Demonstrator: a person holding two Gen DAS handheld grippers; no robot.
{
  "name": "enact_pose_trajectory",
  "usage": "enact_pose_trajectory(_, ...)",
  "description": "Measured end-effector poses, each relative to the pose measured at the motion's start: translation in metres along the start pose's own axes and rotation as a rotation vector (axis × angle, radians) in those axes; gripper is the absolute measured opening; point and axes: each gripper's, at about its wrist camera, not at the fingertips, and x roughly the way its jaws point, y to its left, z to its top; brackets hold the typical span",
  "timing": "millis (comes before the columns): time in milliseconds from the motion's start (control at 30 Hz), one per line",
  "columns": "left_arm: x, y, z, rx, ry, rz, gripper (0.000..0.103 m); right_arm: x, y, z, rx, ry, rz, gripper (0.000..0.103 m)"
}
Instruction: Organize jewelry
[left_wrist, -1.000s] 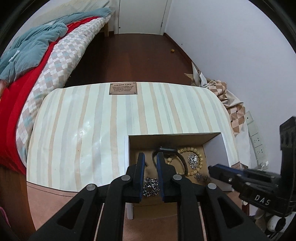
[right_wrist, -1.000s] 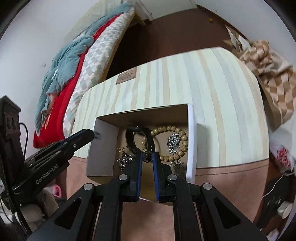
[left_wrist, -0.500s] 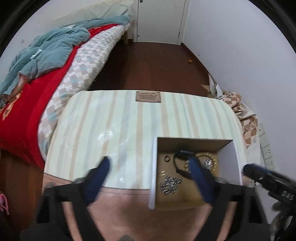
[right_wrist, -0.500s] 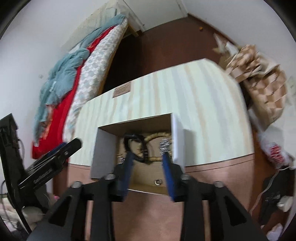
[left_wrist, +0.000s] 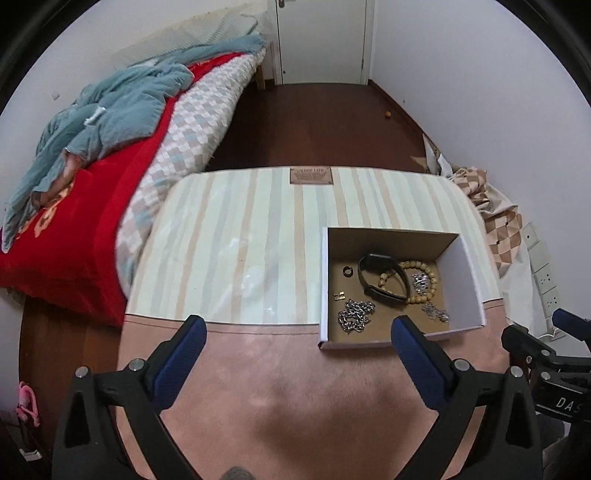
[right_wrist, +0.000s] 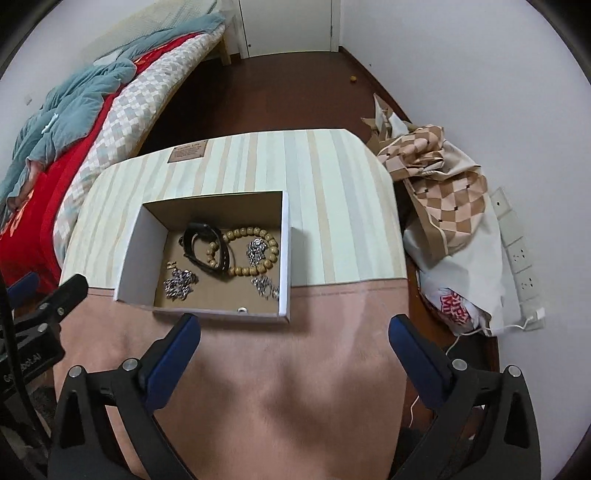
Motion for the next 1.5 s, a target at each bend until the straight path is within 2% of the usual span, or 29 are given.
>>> enact_pose_trajectory(133, -0.038, 0.000, -0.005, 0.002, -0.046, 0.004, 0.102, -0.032, 0.006, -0.010, 0.000, -0.042, -0.002, 0.103)
enact_pose_trajectory(533, -0.165, 0.003, -0.024, -0.007, -0.168, -0.022, 0.102, -0.181, 0.004, -0.046, -0.003, -0.228, -0.013, 0.103)
enact_pose_trajectory(700, -0.204, 0.002, -0.032, -0.015, -0.199, -0.021, 0.102, -0.240, 0.005, -0.063, -0.017, -0.305, -0.009, 0.103)
enact_pose_trajectory(867, -0.231, 0.001, -0.041, -0.020, -0.203, -0.016, 0.102, -0.281, 0.004, -0.076, -0.023, -0.349, -0.013, 0.103)
enact_pose_trajectory(1167, -0.244, -0.002, -0.042, -0.014, -0.177, -0.015, 0.102, -0.317, 0.002, -0.087, -0.031, -0.360, -0.007, 0.103)
enact_pose_trajectory(1500, -0.231, -0.007, -0.024, -0.010, -0.176, -0.015, 0.102, -0.294, -0.004, -0.058, -0.007, -0.347, -0.038, 0.103)
